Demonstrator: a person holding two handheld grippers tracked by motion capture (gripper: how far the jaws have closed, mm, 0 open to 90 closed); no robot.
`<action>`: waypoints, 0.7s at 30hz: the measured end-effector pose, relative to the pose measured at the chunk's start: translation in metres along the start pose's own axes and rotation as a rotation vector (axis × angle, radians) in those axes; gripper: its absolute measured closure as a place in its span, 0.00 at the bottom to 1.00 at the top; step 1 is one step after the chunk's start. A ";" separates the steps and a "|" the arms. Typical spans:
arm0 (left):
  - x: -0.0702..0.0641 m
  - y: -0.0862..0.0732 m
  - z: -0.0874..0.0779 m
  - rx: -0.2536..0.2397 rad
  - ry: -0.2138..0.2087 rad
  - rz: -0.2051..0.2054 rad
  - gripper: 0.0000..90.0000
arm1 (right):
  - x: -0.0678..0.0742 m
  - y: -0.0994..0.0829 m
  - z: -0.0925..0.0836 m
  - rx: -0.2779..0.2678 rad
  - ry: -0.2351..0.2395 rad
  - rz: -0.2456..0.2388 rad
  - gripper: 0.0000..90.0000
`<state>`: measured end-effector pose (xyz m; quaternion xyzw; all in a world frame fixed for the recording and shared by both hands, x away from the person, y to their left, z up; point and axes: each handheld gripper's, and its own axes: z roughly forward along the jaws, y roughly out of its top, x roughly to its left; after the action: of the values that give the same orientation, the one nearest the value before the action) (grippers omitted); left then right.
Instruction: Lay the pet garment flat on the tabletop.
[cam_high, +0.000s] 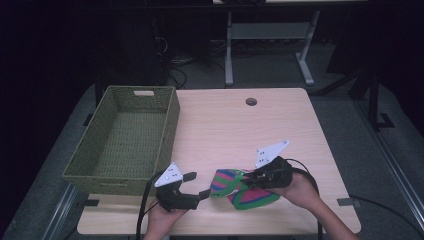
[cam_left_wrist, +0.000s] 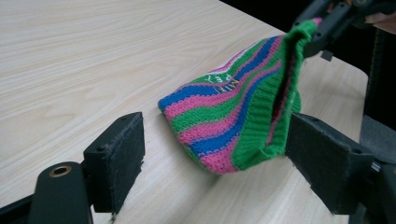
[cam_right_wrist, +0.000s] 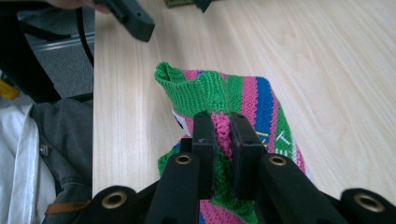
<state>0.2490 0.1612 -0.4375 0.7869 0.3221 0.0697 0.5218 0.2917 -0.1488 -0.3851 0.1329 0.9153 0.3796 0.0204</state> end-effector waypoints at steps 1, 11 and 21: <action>0.000 0.001 0.000 0.001 -0.005 0.003 0.22 | -0.001 0.001 -0.002 -0.003 -0.001 0.004 0.91; -0.010 0.007 0.000 -0.014 -0.057 0.060 0.22 | -0.006 0.011 -0.020 -0.054 -0.021 -0.002 0.91; -0.003 0.012 0.013 0.004 -0.084 0.065 0.22 | -0.010 0.010 -0.033 -0.094 -0.012 0.013 0.92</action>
<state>0.2570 0.1465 -0.4325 0.8001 0.2742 0.0527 0.5309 0.2991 -0.1675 -0.3556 0.1401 0.8954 0.4216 0.0295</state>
